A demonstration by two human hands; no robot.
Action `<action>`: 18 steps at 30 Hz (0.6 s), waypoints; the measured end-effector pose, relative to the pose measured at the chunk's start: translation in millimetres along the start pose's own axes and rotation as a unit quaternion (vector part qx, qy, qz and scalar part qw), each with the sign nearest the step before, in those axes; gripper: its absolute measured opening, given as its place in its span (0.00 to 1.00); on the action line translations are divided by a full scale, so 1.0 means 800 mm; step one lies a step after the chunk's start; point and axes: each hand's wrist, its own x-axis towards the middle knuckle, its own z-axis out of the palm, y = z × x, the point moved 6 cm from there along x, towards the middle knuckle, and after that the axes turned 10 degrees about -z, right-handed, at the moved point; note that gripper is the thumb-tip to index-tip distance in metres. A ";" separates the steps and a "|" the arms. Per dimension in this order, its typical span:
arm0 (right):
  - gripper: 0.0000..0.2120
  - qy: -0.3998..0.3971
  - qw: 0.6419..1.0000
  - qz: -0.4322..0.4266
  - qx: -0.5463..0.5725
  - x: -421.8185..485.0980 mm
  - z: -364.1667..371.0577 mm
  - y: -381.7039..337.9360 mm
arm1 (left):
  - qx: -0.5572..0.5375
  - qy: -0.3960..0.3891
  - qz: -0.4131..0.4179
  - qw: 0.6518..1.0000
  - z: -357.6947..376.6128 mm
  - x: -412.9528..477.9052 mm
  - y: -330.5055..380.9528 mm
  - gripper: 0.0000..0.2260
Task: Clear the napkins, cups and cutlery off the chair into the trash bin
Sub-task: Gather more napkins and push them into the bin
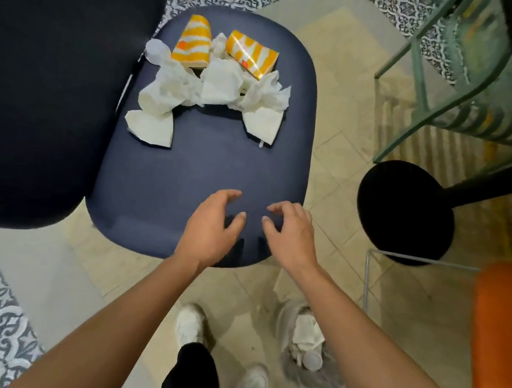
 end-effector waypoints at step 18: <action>0.10 -0.071 0.997 -0.043 -0.003 0.163 0.052 -0.092 | 0.039 0.067 -0.059 0.995 -0.114 0.129 -0.055 0.18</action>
